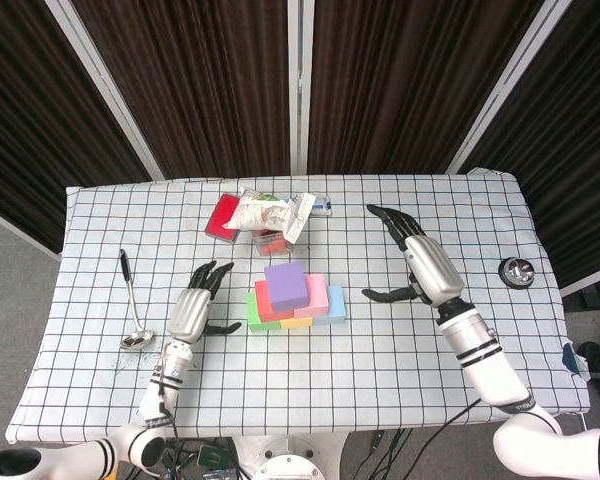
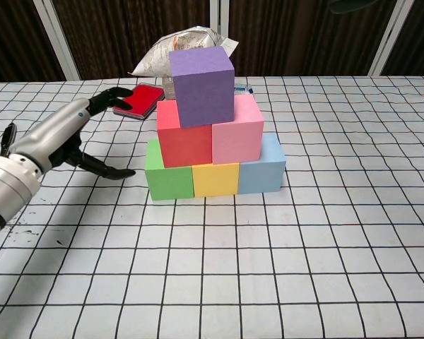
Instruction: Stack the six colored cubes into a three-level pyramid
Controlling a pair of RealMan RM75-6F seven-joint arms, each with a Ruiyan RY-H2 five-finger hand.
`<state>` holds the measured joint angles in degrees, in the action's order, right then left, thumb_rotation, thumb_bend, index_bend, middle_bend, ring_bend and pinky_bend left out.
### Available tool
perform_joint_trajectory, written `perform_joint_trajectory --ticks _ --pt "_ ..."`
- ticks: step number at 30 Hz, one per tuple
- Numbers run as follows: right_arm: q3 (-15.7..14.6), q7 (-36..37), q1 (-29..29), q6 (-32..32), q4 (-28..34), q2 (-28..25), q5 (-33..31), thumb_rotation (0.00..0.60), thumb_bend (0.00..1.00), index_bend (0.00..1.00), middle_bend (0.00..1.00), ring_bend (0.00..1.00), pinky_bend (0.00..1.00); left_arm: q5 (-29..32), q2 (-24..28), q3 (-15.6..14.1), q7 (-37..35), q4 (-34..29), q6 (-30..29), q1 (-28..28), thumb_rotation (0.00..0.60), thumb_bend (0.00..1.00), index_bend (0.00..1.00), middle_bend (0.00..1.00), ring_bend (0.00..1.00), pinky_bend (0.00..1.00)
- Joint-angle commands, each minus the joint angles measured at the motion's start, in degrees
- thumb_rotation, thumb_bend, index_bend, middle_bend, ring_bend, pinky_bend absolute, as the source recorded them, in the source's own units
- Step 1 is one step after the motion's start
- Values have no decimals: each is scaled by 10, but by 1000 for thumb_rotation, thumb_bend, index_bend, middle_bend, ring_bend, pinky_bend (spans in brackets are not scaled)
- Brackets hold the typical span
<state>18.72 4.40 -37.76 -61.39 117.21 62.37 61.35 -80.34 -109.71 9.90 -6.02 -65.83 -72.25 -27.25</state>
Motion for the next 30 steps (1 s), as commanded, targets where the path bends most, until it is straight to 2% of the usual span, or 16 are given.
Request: perform_joint_trajectory --ticks 1,8,14,20,30 --pt "0 -7 -10 18 -6 -2 -4 600 0 0 123 0 0 -1 20 -3 4 -14 -15 12 600 0 84 123 0 8" --pt "5 26 -62 130 -60 -18 40 600 0 0 148 0 0 -14 100 -16 13 -78 -76 59 600 0 84 123 0 9" --pt "8 42 -121 231 -103 -20 47 600 0 0 162 0 0 -14 160 -34 35 -112 -102 94 600 0 84 124 0 9" --pt "0 -7 -171 260 -122 -3 8 600 0 0 164 0 0 -8 188 -37 22 -121 -114 116 600 0 84 123 0 9" --pt "-18 -91 -252 285 -123 11 -74 600 0 0 139 0 0 -20 201 -43 -10 -117 -131 136 600 0 84 124 0 9"
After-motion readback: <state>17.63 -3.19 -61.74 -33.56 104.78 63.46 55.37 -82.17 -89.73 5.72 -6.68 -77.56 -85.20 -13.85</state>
